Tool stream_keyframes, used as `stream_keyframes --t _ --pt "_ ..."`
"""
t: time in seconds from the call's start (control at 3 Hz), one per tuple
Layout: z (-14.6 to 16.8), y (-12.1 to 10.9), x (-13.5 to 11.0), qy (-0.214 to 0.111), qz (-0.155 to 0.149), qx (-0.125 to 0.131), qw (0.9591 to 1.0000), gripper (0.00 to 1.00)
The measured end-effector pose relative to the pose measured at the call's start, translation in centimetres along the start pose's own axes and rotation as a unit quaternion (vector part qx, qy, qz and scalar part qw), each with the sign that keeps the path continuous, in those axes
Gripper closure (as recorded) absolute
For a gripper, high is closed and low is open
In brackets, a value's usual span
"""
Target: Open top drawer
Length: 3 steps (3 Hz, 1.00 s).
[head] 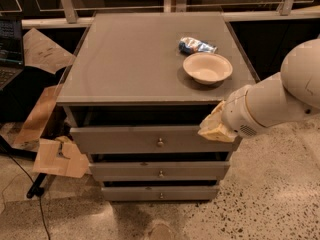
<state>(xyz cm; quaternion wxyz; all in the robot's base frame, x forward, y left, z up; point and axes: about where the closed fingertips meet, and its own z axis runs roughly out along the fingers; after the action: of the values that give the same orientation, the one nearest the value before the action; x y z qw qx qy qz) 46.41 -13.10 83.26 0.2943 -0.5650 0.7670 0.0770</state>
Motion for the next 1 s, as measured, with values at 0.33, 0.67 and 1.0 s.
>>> stream_keyframes --t 0.33,0.67,1.0 --pt "0.0 0.0 0.0 0.0 0.0 0.0 1.0 0.88" --pt "0.0 0.1 0.0 0.002 0.0 0.003 1.0 1.0" --pt "0.0 -0.1 1.7 0.011 0.013 0.026 0.9995 1.0"
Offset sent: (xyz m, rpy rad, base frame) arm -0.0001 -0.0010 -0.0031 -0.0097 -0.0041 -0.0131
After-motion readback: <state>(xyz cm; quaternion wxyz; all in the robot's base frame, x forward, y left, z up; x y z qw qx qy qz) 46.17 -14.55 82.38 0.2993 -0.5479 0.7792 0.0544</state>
